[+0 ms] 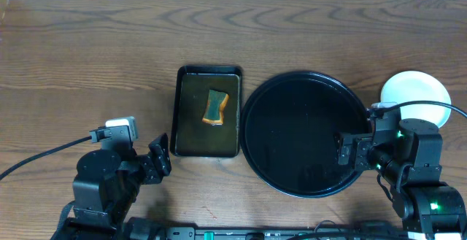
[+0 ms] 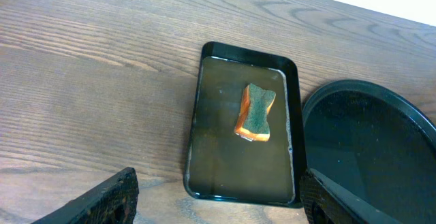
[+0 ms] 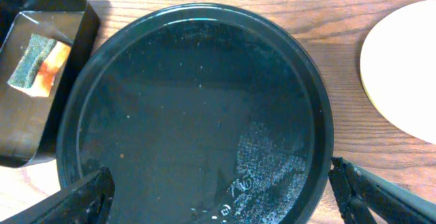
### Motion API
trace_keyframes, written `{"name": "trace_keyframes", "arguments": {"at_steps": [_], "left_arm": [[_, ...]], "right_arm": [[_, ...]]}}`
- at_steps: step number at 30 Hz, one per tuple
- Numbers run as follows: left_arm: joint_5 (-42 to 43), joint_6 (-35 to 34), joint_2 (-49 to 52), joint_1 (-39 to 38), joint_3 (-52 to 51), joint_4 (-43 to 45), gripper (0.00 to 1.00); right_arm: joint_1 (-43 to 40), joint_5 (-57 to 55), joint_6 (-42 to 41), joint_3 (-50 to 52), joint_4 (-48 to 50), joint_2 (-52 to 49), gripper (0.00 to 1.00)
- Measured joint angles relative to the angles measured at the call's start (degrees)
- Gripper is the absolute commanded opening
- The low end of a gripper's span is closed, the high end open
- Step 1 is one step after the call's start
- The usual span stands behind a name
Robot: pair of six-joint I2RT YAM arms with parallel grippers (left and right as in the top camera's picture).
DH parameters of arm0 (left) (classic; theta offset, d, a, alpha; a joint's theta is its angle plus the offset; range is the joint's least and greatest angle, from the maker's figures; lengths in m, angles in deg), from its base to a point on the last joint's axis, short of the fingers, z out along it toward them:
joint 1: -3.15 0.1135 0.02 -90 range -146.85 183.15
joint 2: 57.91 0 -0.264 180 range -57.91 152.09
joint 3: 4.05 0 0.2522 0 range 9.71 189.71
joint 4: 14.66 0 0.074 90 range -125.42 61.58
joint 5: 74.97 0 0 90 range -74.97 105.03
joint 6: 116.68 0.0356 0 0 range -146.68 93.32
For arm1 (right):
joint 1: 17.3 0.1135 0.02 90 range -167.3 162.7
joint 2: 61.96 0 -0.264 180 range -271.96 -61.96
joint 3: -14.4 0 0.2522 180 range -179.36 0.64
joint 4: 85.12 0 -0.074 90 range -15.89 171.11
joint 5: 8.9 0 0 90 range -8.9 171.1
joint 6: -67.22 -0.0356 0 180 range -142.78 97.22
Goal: Clean dirty plates on tray and stack at the side
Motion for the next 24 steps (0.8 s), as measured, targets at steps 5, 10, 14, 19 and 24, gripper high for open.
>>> {"name": "trace_keyframes", "arguments": {"at_steps": [5,10,14,19,24], "left_arm": [[0.0,0.0,0.0,0.0,0.0,0.0,0.77],[0.0,0.0,0.0,0.0,0.0,0.0,0.77],[0.0,0.0,0.0,0.0,0.0,0.0,0.77],[0.0,0.0,0.0,0.0,-0.1,0.0,0.77],[0.0,0.0,0.0,0.0,-0.1,0.0,0.77]], "right_arm": [[0.0,0.0,0.0,0.1,-0.4,0.2,0.99],[0.0,-0.5,0.0,1.0,2.4,2.7,0.99],[0.0,-0.7,0.0,4.7,12.4,7.9,0.99],[0.0,-0.8,0.0,14.2,29.2,16.8,0.99],[0.0,-0.8,-0.1,24.9,42.4,26.1,0.99]]}}
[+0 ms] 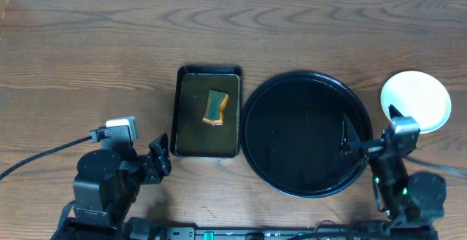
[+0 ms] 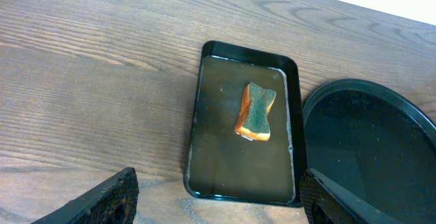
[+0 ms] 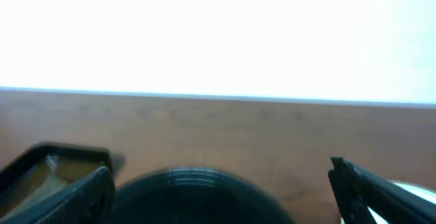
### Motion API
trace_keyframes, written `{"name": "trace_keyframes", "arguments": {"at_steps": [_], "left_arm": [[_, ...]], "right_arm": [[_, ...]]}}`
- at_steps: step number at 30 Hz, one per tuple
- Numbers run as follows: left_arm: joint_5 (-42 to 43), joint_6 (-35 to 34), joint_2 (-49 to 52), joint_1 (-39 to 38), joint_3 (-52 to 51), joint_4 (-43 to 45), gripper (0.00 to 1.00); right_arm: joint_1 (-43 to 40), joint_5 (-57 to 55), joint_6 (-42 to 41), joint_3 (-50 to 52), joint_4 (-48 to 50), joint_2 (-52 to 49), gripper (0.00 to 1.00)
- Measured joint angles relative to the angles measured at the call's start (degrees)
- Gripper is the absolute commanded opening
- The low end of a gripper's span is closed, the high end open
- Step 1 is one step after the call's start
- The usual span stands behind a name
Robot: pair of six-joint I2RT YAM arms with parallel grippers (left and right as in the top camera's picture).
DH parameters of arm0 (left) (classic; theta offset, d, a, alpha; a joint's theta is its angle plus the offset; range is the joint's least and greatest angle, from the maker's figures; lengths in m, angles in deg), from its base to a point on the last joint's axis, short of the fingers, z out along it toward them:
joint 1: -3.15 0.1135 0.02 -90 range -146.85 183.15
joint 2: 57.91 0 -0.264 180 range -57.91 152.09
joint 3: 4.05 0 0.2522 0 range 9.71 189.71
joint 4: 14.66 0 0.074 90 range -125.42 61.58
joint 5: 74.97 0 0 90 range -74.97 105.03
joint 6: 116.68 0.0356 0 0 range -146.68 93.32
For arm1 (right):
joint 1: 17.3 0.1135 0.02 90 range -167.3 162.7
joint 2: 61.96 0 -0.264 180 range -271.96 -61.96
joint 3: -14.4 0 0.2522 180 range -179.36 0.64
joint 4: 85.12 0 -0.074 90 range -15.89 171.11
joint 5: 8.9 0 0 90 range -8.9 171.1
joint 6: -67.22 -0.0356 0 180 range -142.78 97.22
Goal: Clean dirty plates on tray and stack at the side
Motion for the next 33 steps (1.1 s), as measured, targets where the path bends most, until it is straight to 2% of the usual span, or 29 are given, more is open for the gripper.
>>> {"name": "trace_keyframes", "arguments": {"at_steps": [5,10,18,33], "left_arm": [[0.0,0.0,0.0,0.0,0.0,0.0,0.77],[0.0,0.0,0.0,0.0,0.0,0.0,0.77],[0.0,0.0,0.0,0.0,0.0,0.0,0.77],[0.0,0.0,0.0,0.0,0.0,0.0,0.77]], "right_arm": [[0.0,-0.2,0.0,10.2,9.1,7.6,0.99],[0.0,-1.7,0.0,18.1,12.8,13.5,0.99],[0.0,-4.9,0.0,19.8,3.8,14.7,0.99],[0.0,-5.4,0.0,19.8,3.8,14.8,0.99]]}}
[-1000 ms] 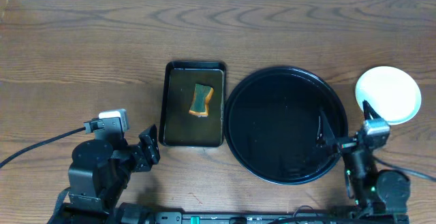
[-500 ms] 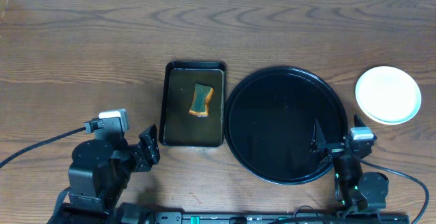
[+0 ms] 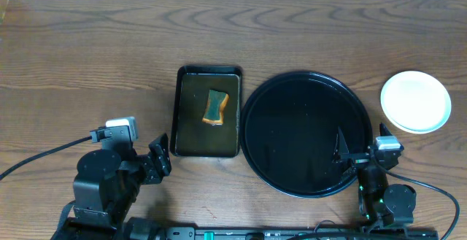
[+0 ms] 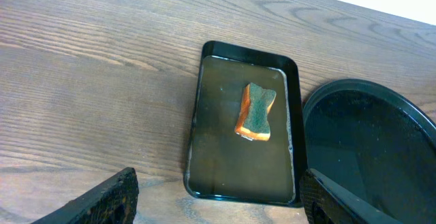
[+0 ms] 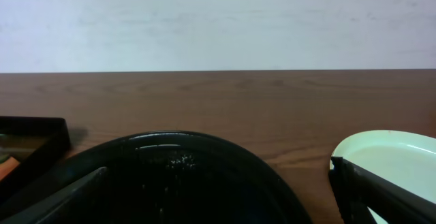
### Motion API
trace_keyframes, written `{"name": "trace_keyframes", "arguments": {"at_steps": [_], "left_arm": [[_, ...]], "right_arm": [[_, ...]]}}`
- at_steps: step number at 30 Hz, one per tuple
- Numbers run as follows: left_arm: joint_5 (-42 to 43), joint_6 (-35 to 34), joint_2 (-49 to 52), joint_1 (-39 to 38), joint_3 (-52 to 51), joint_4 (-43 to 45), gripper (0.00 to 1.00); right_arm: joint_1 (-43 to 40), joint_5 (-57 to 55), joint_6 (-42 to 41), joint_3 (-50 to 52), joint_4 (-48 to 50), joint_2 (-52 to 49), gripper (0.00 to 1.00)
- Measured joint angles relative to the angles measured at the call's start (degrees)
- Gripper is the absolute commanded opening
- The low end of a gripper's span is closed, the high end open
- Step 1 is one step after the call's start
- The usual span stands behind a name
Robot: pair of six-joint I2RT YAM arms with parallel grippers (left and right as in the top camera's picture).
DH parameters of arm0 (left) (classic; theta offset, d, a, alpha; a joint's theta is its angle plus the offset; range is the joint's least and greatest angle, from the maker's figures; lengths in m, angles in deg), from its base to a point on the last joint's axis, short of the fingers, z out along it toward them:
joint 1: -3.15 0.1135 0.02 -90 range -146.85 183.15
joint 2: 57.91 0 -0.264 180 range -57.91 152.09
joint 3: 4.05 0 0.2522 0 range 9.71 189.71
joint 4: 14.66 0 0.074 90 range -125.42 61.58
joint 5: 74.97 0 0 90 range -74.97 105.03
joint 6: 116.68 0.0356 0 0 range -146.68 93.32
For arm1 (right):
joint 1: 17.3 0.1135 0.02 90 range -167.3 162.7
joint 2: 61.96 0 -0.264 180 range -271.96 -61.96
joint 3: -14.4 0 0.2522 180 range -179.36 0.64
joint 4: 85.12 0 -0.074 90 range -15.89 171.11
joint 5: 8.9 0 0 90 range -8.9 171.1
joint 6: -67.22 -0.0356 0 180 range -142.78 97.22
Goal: Clean dirty plates on tray and stack at the side
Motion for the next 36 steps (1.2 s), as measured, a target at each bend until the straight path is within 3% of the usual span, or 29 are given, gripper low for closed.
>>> {"name": "trace_keyframes", "arguments": {"at_steps": [28,36], "left_arm": [[0.0,0.0,0.0,0.2,0.0,-0.7,0.77],[0.0,0.0,-3.9,7.3,-4.6,0.0,0.77]], "right_arm": [[0.0,0.0,0.0,0.0,0.0,0.0,0.99],[0.0,0.0,0.0,0.0,0.0,0.0,0.99]]}}
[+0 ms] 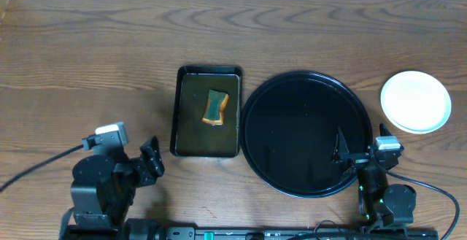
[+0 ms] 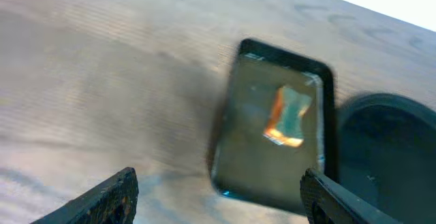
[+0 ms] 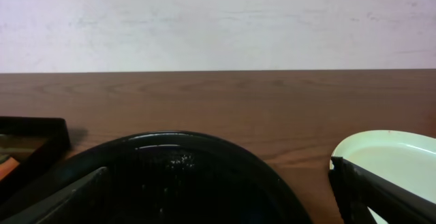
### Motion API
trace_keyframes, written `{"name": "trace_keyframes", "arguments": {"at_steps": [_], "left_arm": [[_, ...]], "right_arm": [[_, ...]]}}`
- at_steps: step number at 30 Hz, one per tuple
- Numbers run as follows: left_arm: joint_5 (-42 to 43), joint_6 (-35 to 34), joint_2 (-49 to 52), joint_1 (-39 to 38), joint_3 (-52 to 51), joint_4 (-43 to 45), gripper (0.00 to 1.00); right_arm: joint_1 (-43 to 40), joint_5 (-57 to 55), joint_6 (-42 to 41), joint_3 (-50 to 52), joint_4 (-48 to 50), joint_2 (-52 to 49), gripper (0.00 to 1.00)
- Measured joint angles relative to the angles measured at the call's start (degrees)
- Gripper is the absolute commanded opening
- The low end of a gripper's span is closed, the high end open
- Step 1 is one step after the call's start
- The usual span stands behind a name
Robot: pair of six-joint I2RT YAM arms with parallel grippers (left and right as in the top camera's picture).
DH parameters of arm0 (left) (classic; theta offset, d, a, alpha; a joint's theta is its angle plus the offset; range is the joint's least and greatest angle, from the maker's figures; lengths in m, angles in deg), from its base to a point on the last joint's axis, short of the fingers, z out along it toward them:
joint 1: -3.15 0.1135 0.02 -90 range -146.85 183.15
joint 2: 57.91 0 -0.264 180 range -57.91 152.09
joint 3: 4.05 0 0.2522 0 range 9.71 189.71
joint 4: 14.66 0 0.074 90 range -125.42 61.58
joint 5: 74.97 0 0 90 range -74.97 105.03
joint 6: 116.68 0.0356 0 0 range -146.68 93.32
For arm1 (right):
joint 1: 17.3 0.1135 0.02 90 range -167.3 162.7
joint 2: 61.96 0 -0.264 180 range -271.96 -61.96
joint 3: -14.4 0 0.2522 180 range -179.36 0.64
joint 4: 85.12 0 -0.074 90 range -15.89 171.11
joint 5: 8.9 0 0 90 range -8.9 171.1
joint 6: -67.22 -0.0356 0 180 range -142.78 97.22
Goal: Clean dirty plates on tray and stack at the side
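The round black tray (image 1: 303,133) lies right of centre with nothing on it; its wet surface also fills the lower right wrist view (image 3: 177,176). One white plate (image 1: 416,101) sits on the table to the tray's right (image 3: 388,157). My right gripper (image 1: 344,152) rests low at the tray's front right edge, open and holding nothing (image 3: 218,207). My left gripper (image 1: 151,161) is at the front left, open and holding nothing (image 2: 218,210), short of the rectangular pan.
A black rectangular pan (image 1: 208,112) of murky water holds a green and orange sponge (image 1: 215,106), left of the round tray. The left wrist view is blurred but shows the pan (image 2: 272,142) and sponge (image 2: 289,115). Bare wooden table lies at the back and left.
My left arm has shifted back and to the left, away from the pan, and its view is now blurred. The right arm, tray, plate and sponge have not moved.
My right gripper first hung over the tray's right side, looking down, close to the white plate. Then it was tilted up toward the wall, then resting low at the tray's front right edge, where it stays. The left arm held still until now.
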Motion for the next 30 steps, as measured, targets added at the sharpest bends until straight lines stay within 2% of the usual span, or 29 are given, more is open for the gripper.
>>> {"name": "trace_keyframes", "arguments": {"at_steps": [6,14,18,24,28,30], "left_arm": [[0.0,0.0,-9.0,3.8,-10.8,6.6,0.77],[0.0,0.0,-20.9,4.8,-26.3,20.3,0.77],[0.0,0.0,-24.8,4.8,-34.0,31.0,0.77],[0.0,0.8,-25.1,4.8,-43.7,52.5,0.77],[0.8,5.4,-25.1,4.8,-44.9,53.9,0.77],[1.4,7.5,-25.2,4.8,-44.9,51.9,0.77]], "right_arm": [[0.0,0.0,0.0,0.0,0.0,0.0,0.99],[0.0,-0.1,0.0,0.0,0.0,0.0,0.99],[0.0,-0.2,0.0,0.0,0.0,0.0,0.99],[0.0,-0.2,0.0,0.0,0.0,0.0,0.99],[0.0,-0.2,0.0,0.0,0.0,0.0,0.99],[0.0,-0.2,0.0,0.0,0.0,0.0,0.99]]}}
